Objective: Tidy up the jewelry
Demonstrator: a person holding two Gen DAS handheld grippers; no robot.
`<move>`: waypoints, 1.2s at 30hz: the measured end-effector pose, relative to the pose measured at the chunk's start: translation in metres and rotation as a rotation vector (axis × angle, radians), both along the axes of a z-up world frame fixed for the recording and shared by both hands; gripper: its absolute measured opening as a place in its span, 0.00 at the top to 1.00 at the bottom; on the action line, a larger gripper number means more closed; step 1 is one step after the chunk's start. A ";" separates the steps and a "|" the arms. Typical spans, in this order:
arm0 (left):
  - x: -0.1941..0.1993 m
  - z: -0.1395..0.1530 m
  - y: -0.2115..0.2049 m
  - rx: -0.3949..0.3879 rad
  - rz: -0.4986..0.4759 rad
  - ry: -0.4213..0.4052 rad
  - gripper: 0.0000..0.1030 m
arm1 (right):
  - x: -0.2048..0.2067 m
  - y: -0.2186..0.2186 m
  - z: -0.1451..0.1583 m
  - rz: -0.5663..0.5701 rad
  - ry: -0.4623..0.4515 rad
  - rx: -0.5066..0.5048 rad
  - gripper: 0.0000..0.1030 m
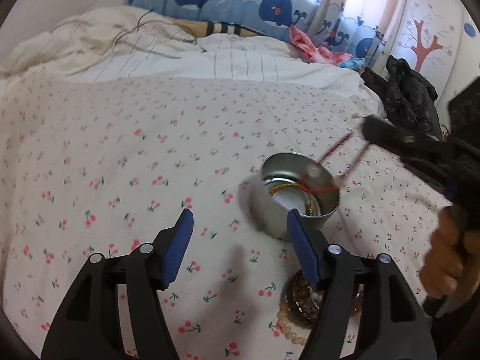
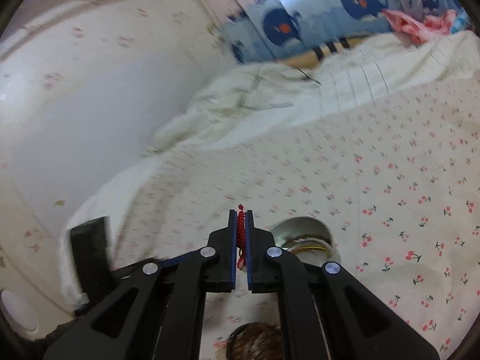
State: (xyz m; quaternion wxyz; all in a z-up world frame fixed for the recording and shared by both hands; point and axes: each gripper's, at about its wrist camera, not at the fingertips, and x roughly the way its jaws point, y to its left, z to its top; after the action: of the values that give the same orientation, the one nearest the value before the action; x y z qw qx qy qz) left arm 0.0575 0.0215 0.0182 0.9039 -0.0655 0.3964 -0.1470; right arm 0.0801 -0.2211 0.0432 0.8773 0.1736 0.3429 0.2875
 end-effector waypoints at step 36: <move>-0.023 -0.030 0.004 -0.045 -0.092 0.145 0.31 | -0.120 -0.014 -0.043 0.058 -0.042 -0.330 0.95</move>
State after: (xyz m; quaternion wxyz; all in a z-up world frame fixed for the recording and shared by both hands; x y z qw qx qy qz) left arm 0.0343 0.0253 -0.0117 0.8633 -0.0777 0.4601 -0.1922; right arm -0.0398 -0.2347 0.0002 0.8921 0.0112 0.3720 0.2560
